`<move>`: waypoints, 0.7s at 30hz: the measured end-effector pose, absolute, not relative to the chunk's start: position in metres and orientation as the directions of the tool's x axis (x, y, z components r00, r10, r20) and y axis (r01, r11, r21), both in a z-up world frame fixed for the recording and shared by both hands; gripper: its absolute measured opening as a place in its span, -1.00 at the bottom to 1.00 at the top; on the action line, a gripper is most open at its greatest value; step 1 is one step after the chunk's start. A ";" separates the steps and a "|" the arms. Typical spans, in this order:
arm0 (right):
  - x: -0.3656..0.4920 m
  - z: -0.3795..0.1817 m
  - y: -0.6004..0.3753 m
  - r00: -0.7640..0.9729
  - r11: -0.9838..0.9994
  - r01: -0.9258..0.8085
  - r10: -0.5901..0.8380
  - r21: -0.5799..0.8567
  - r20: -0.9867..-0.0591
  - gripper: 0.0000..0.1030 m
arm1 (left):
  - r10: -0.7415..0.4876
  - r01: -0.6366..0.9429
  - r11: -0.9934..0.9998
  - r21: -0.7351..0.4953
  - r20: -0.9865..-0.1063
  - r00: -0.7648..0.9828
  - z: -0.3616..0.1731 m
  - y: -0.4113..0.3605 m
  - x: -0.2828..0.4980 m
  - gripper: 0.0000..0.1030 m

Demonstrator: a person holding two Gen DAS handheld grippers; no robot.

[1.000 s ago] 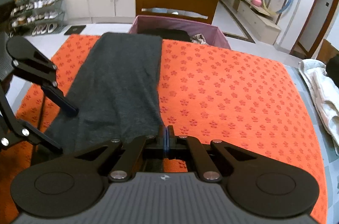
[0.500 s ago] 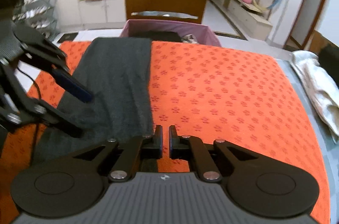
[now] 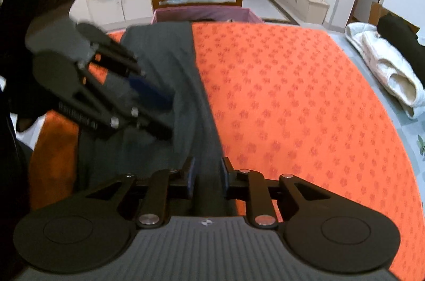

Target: Fold clothes

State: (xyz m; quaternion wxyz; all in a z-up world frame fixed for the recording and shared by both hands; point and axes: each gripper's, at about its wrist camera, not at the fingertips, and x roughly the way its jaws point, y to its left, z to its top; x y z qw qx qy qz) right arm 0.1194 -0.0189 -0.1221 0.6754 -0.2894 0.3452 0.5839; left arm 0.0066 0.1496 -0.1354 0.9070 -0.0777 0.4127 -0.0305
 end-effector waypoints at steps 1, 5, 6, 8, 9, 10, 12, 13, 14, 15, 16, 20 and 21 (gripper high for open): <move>0.118 -0.125 -0.019 0.086 0.146 -0.989 0.581 0.000 -0.809 -0.59 | -0.118 -0.007 0.987 -0.162 -0.746 0.655 -0.135 0.150 0.006 -0.17; 0.123 -0.120 -0.020 0.157 0.185 -0.981 0.576 -0.060 -0.802 -0.97 | -0.120 0.002 0.988 -0.156 -0.754 0.646 -0.130 0.151 -0.002 -0.17; 0.126 -0.119 -0.020 0.167 0.198 -0.978 0.573 -0.063 -0.802 -0.97 | -0.122 0.004 0.988 -0.157 -0.756 0.643 -0.129 0.151 -0.005 -0.17; 0.132 -0.122 -0.018 0.169 0.202 -0.977 0.567 -0.062 -0.806 -0.98 | -0.125 0.010 0.988 -0.154 -0.765 0.632 -0.128 0.150 -0.011 -0.17; 0.132 -0.126 -0.017 0.163 0.196 -0.979 0.565 -0.061 -0.809 -0.98 | -0.127 0.014 0.988 -0.151 -0.770 0.625 -0.128 0.150 -0.014 -0.17; 0.132 -0.130 -0.016 0.157 0.189 -0.980 0.562 -0.059 -0.812 -0.97 | -0.127 0.018 0.989 -0.148 -0.775 0.620 -0.127 0.149 -0.016 -0.17; 0.131 -0.135 -0.014 0.150 0.185 -0.981 0.569 -0.052 -0.808 -0.96 | -0.130 0.024 0.989 -0.146 -0.777 0.616 -0.126 0.148 -0.020 -0.16; 0.132 -0.134 -0.014 0.146 0.191 -0.981 0.573 -0.042 -0.807 -0.95 | -0.132 0.028 0.989 -0.145 -0.776 0.616 -0.125 0.147 -0.020 -0.16; 0.134 -0.130 -0.015 0.141 0.201 -0.979 0.582 -0.026 -0.801 -0.91 | -0.135 0.035 0.989 -0.144 -0.774 0.619 -0.124 0.146 -0.020 -0.16; 0.136 -0.126 -0.017 0.143 0.215 -0.977 0.594 -0.015 -0.792 -0.76 | -0.140 0.042 0.988 -0.145 -0.770 0.622 -0.123 0.144 -0.020 -0.16; 0.137 -0.122 -0.021 0.148 0.229 -0.973 0.603 -0.007 -0.784 -0.69 | -0.145 0.051 0.988 -0.146 -0.766 0.627 -0.121 0.143 -0.019 -0.16; 0.138 -0.106 -0.041 0.178 0.283 -0.959 0.600 -0.001 -0.780 -0.67 | -0.193 0.113 0.981 -0.156 -0.751 0.631 -0.119 0.133 -0.014 -0.16; 0.137 -0.103 -0.047 0.182 0.294 -0.956 0.594 0.001 -0.784 -0.67 | -0.206 0.131 0.979 -0.159 -0.749 0.630 -0.119 0.130 -0.013 -0.16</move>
